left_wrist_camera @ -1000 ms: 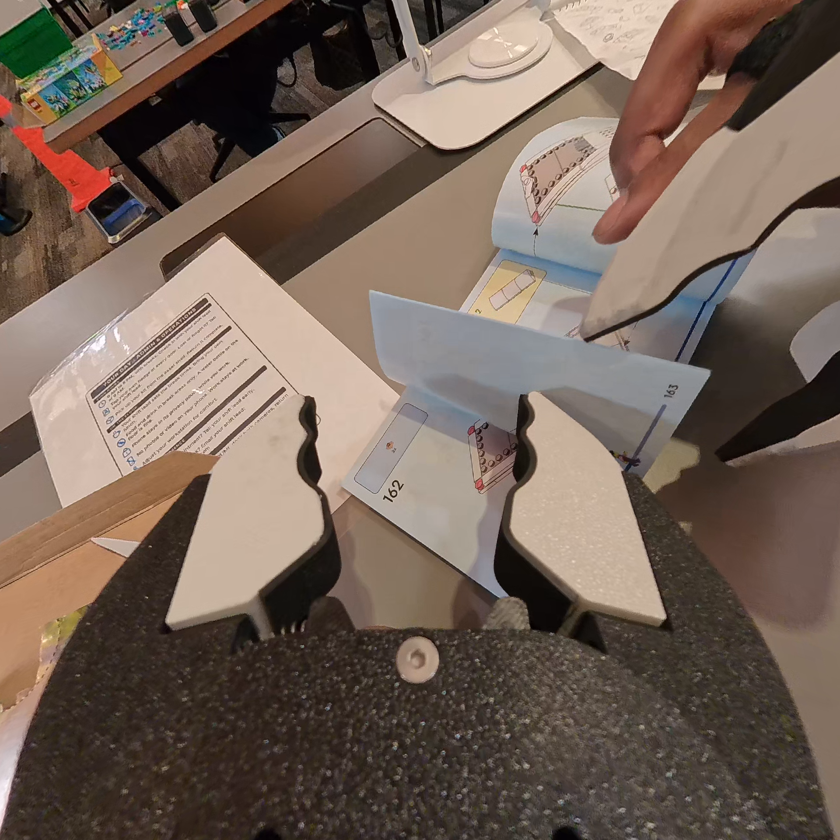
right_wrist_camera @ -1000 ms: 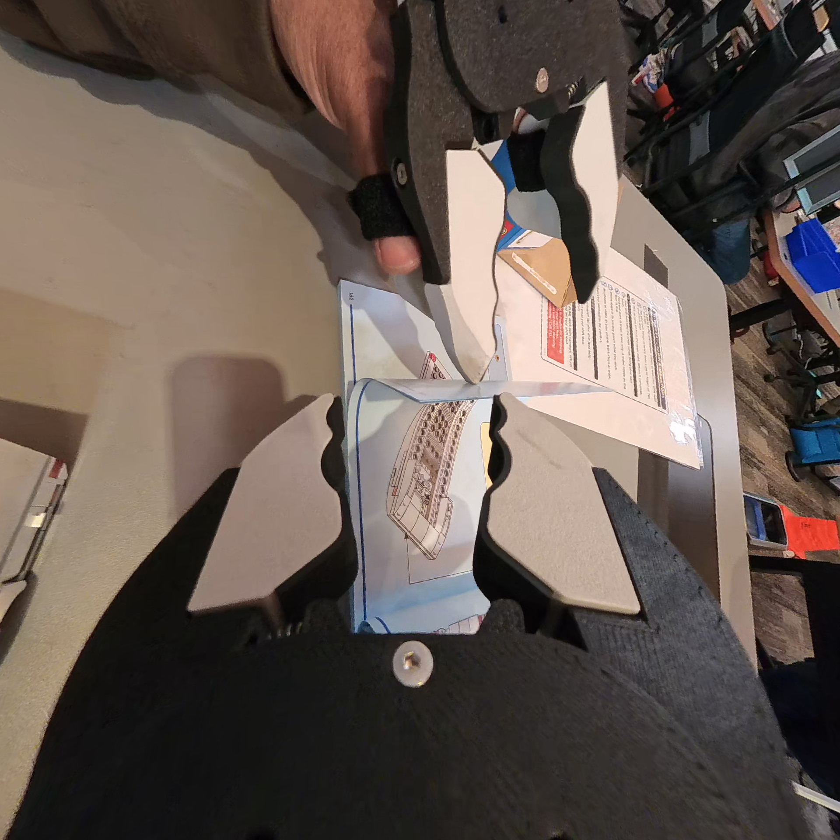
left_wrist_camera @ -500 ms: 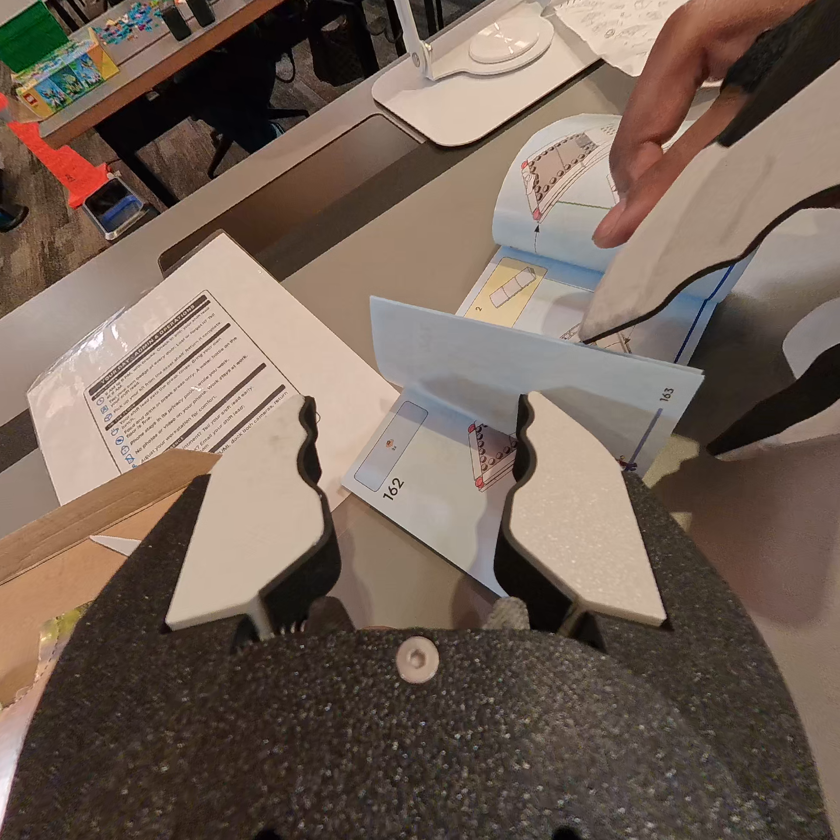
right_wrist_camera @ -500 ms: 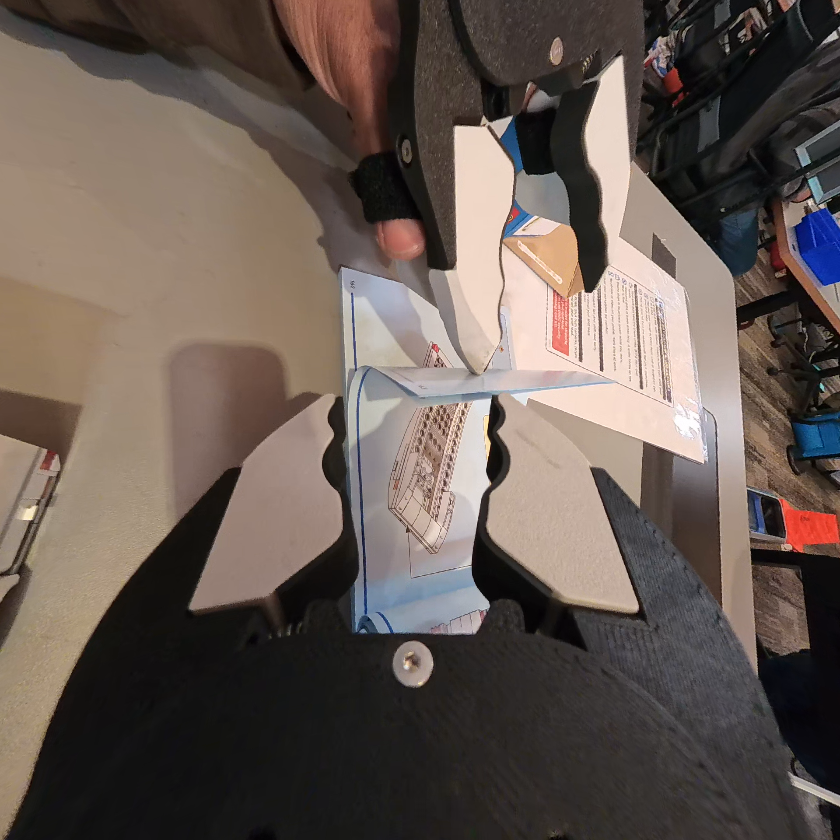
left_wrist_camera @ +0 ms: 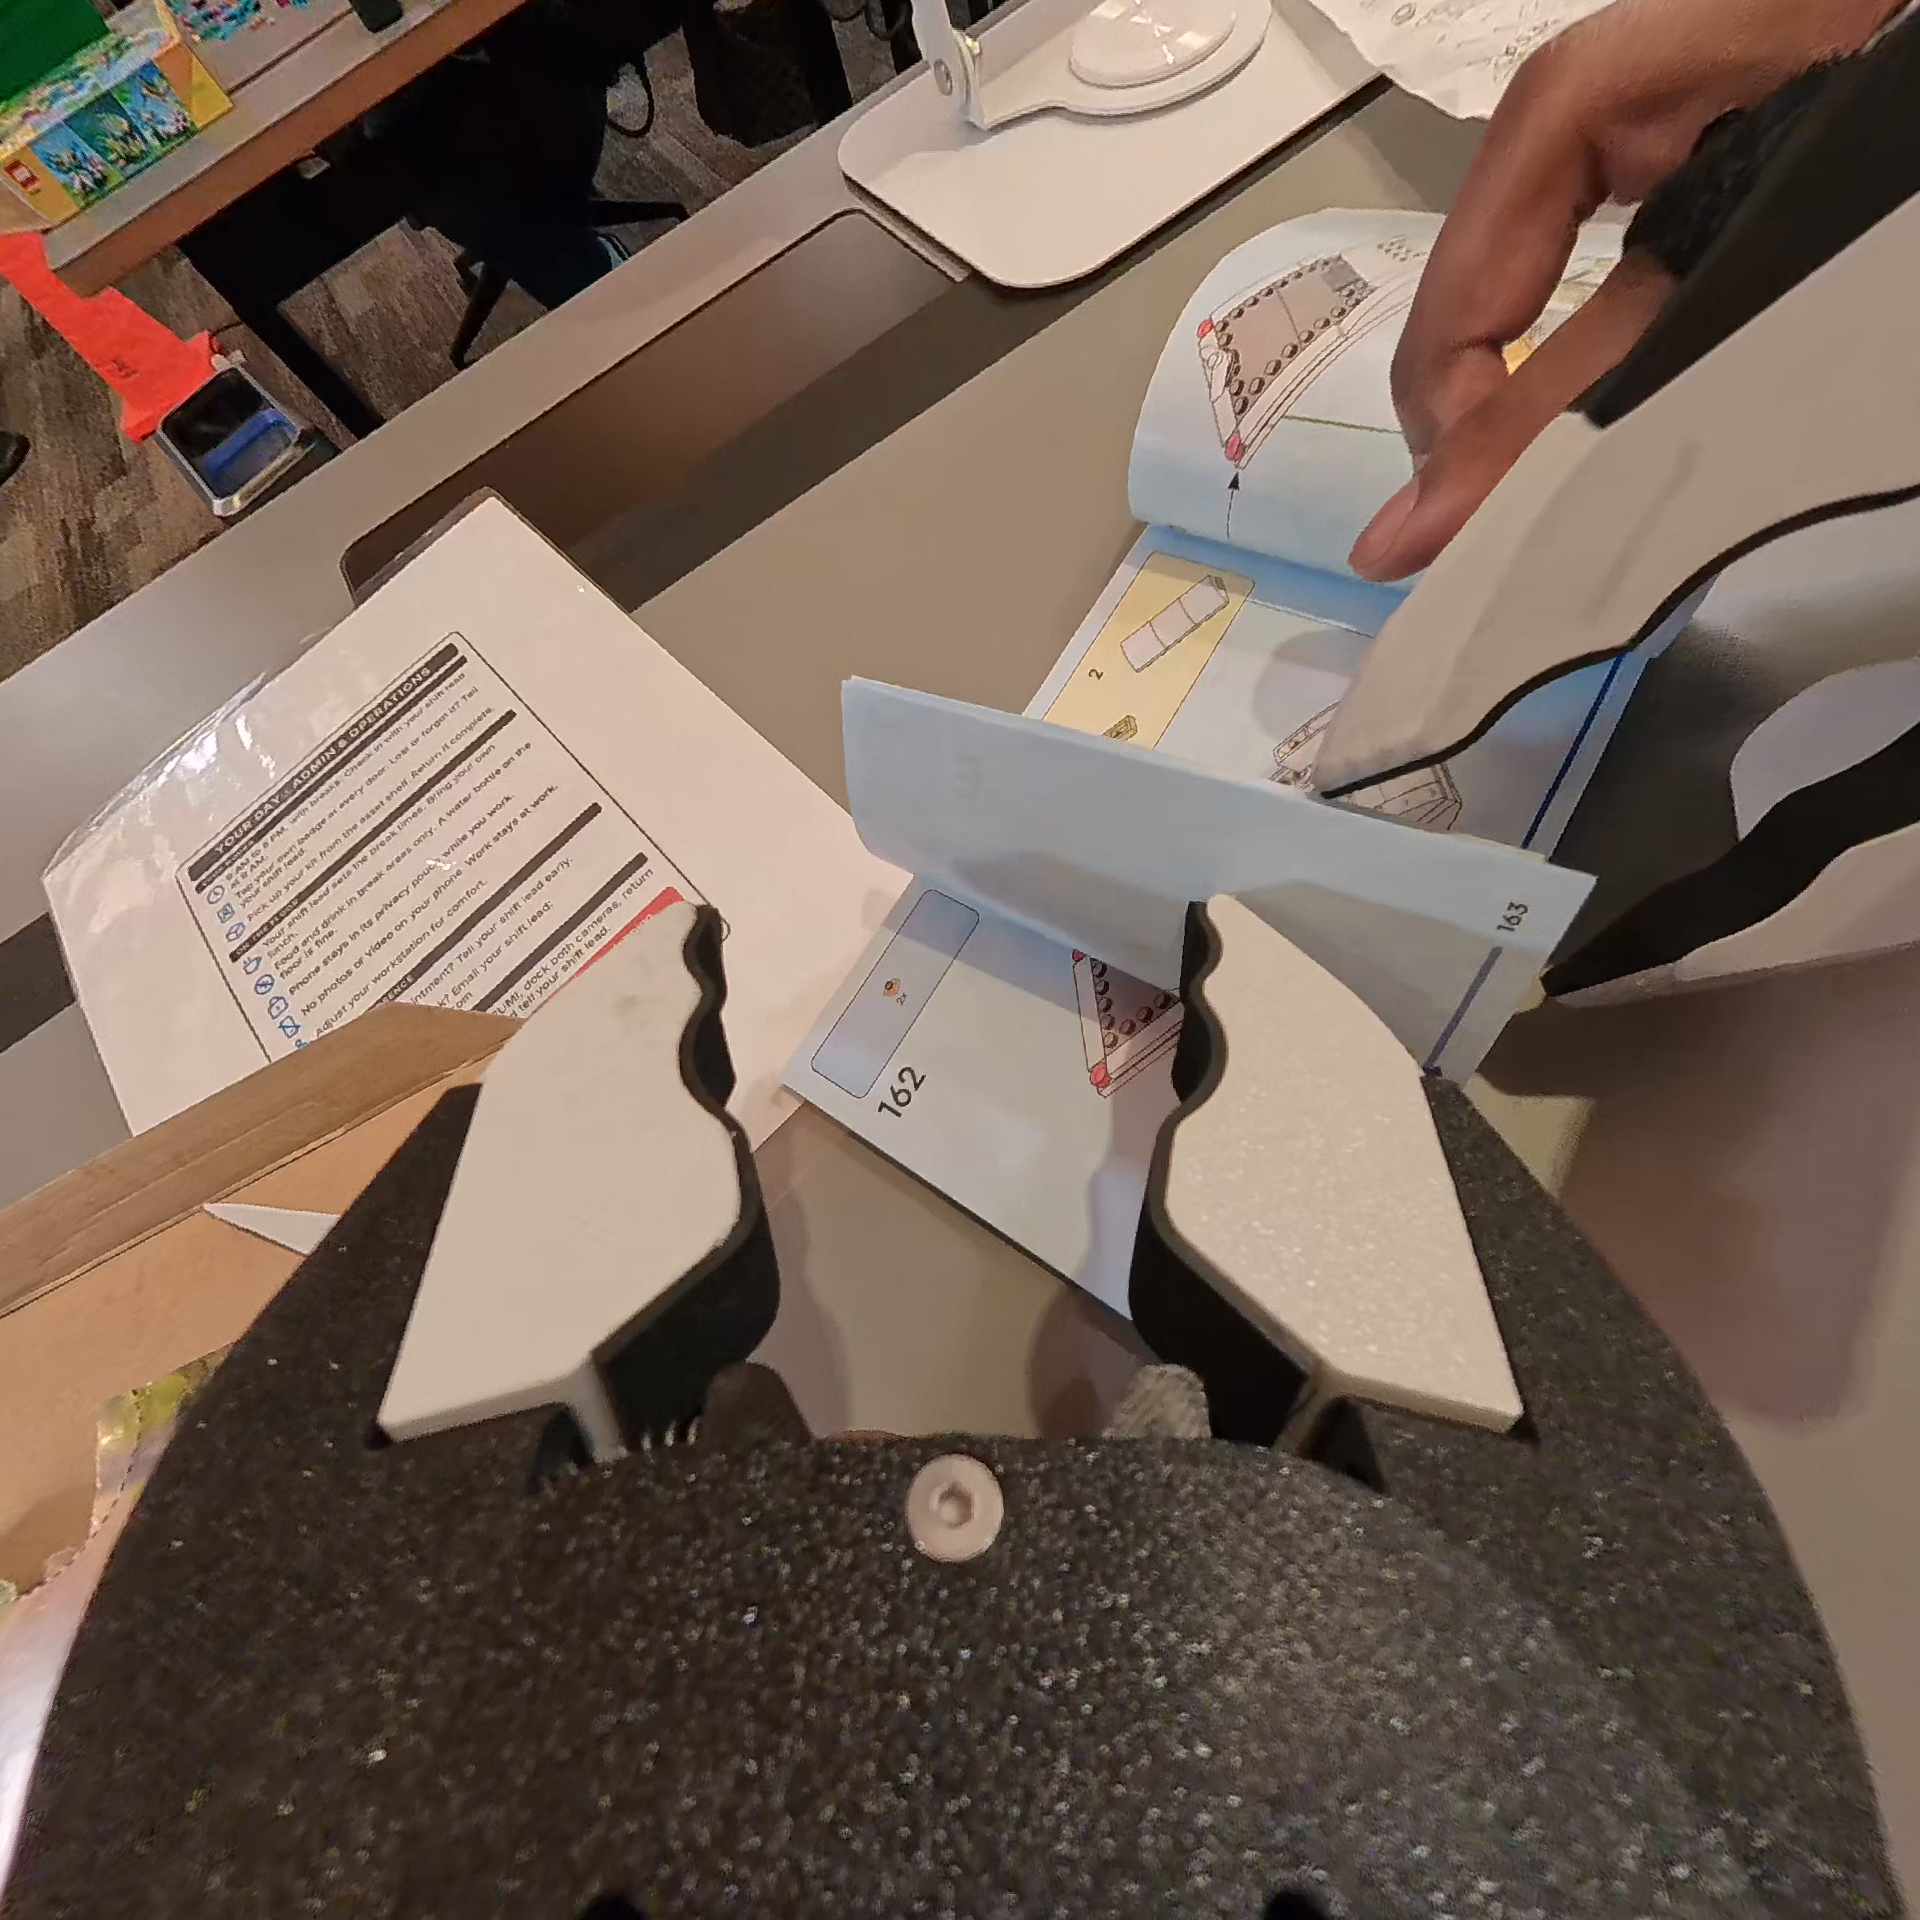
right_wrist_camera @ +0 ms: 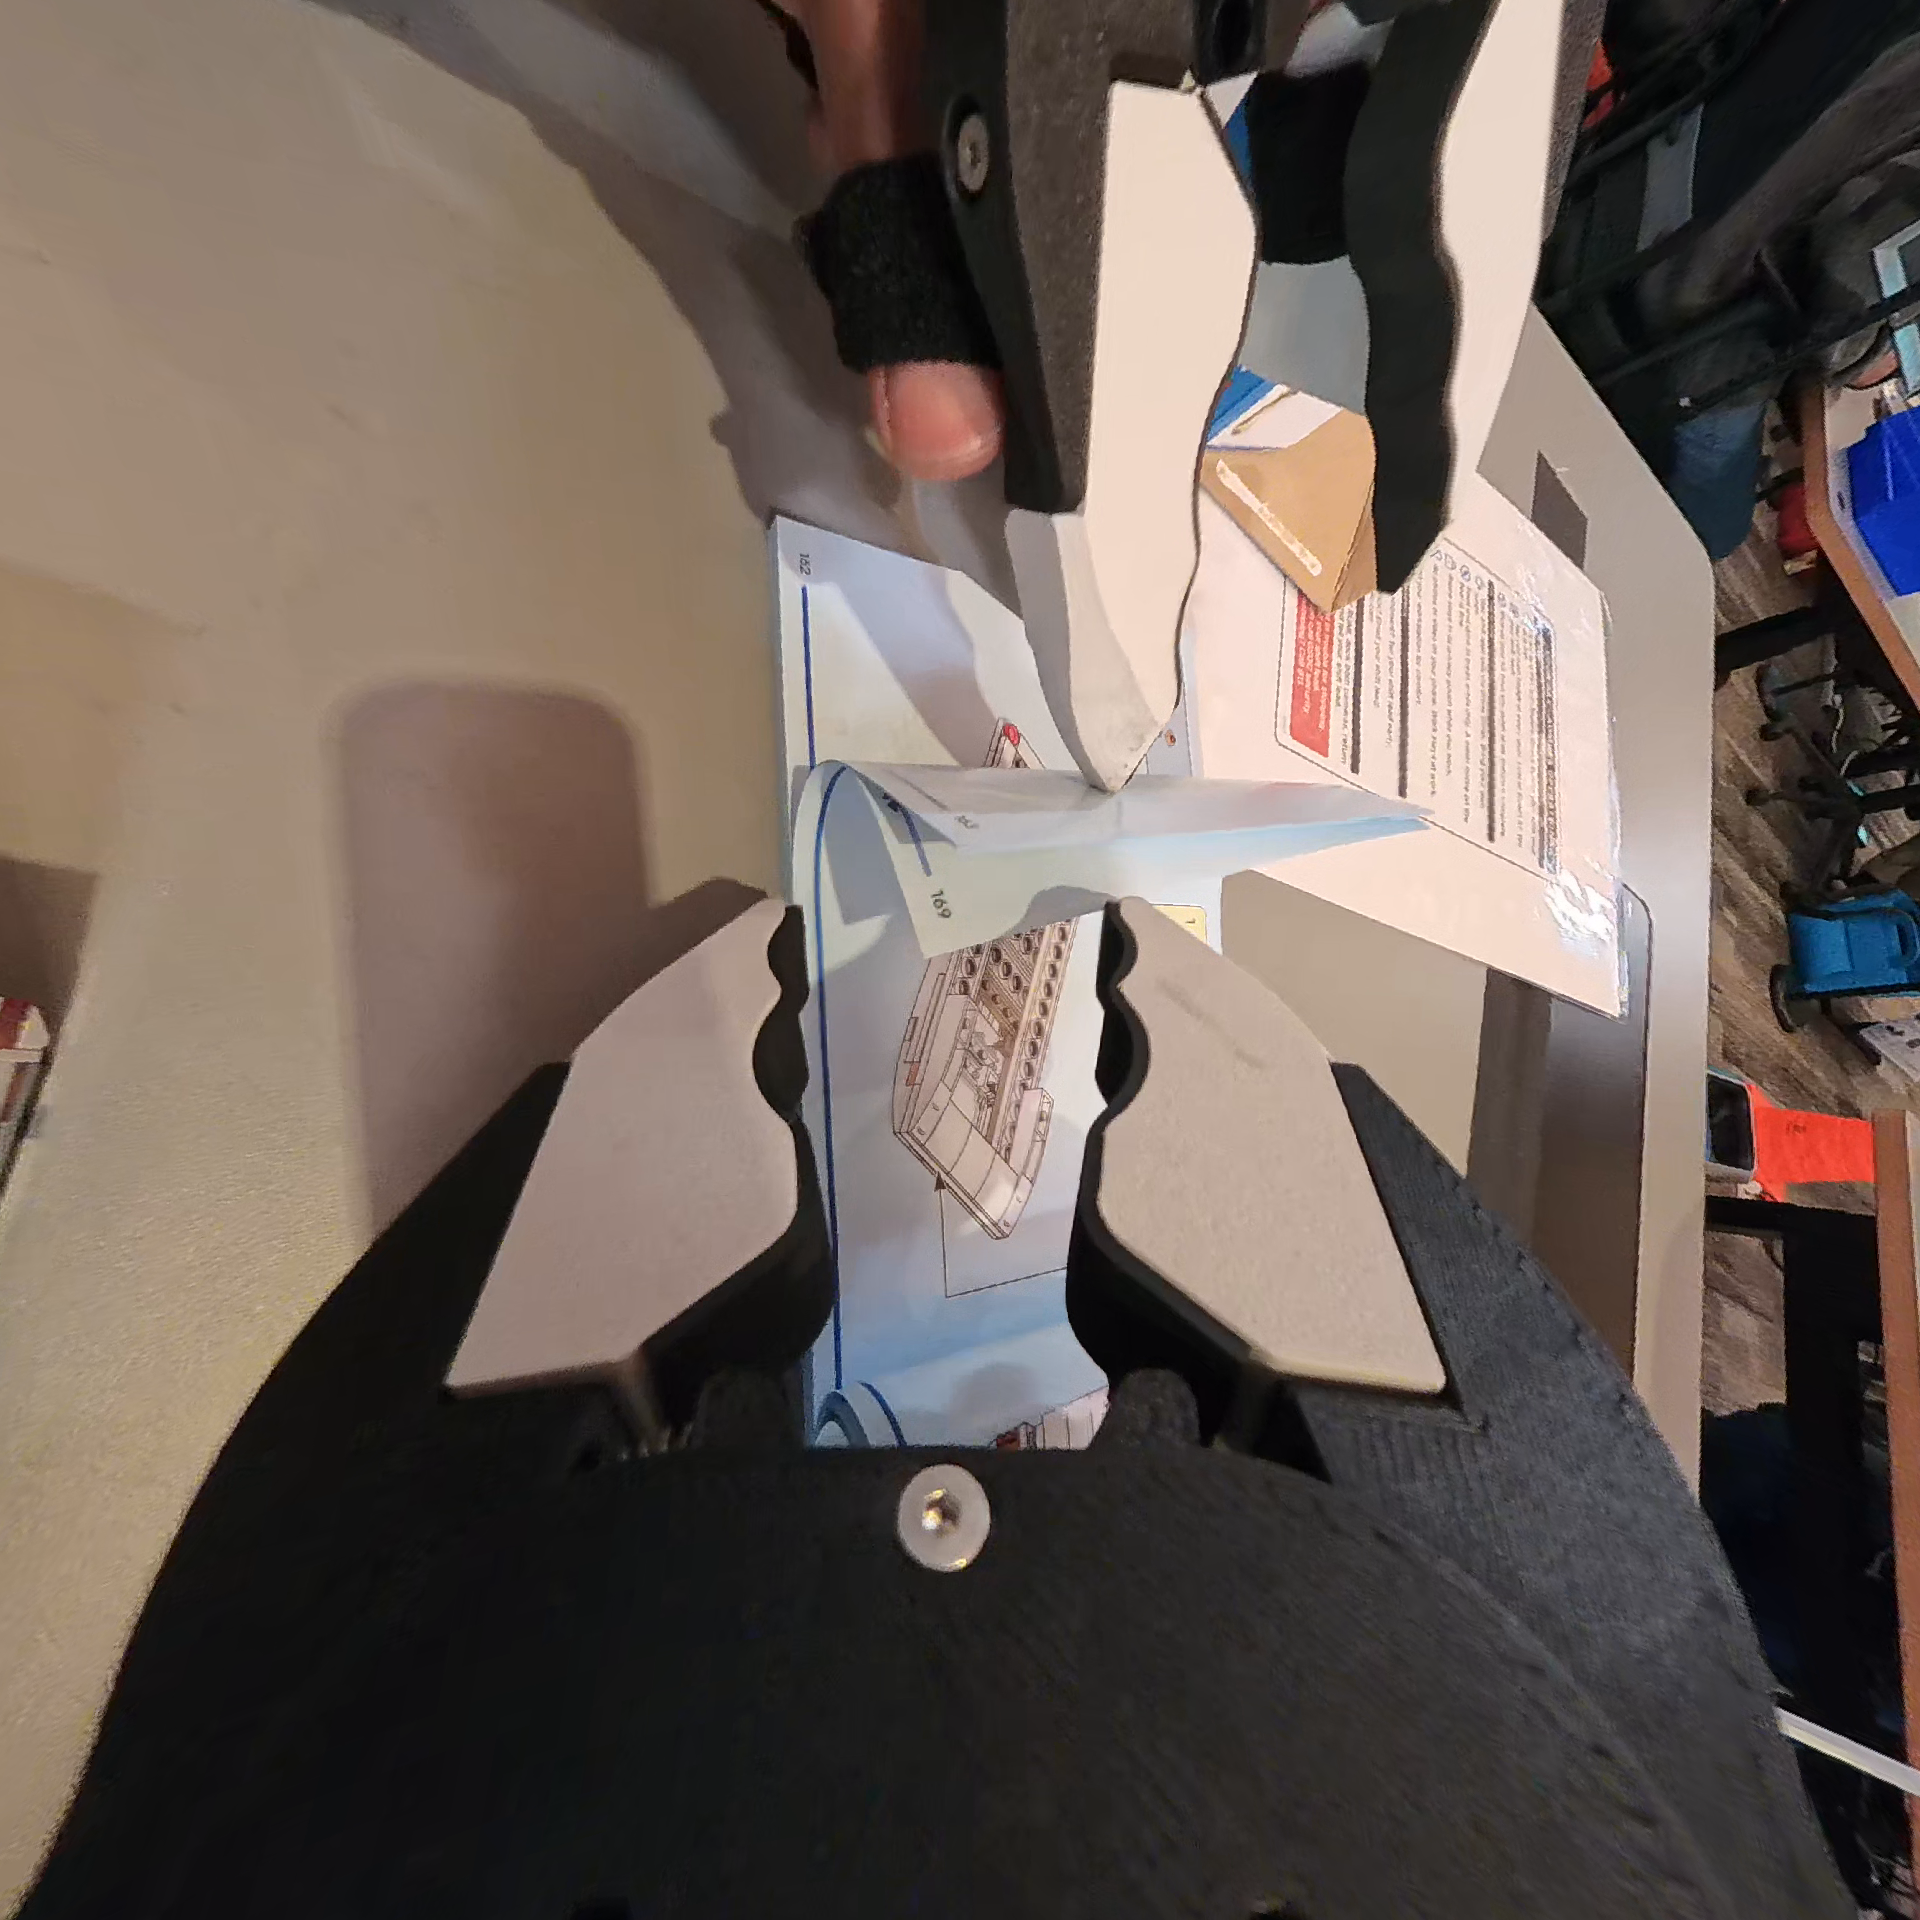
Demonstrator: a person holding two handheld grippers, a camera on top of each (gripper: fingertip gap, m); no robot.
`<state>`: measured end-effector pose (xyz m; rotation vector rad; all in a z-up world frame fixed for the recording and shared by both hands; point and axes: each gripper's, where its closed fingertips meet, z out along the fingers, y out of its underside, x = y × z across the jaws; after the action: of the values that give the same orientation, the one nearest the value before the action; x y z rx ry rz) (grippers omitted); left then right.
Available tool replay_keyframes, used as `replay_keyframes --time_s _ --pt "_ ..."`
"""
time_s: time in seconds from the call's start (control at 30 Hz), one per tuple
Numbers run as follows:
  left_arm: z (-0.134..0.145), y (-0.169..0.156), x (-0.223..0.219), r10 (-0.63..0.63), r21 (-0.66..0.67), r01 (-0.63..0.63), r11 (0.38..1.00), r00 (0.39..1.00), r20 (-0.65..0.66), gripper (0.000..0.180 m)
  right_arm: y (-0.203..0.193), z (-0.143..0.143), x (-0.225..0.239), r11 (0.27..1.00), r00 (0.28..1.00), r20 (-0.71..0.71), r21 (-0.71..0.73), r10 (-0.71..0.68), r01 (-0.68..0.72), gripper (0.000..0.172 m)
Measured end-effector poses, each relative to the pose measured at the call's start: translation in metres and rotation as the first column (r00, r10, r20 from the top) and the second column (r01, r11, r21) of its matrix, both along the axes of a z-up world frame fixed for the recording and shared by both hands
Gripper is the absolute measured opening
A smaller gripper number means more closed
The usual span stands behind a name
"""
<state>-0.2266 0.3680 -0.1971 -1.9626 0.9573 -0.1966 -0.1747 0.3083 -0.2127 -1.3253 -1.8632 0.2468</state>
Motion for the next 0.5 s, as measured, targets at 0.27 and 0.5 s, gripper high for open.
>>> replay_keyframes --time_s 0.27,0.5 --pt "0.003 -0.002 -0.010 0.014 0.002 -0.014 1.000 0.998 -0.056 0.084 -0.001 -0.009 -0.003 1.000 1.000 0.027 0.004 -0.003 0.002 0.054" --pt "0.033 0.004 -0.038 0.133 0.119 -0.122 0.985 0.987 -0.094 0.080 0.000 -0.013 -0.004 1.000 0.999 0.038 0.004 -0.005 0.005 0.053"
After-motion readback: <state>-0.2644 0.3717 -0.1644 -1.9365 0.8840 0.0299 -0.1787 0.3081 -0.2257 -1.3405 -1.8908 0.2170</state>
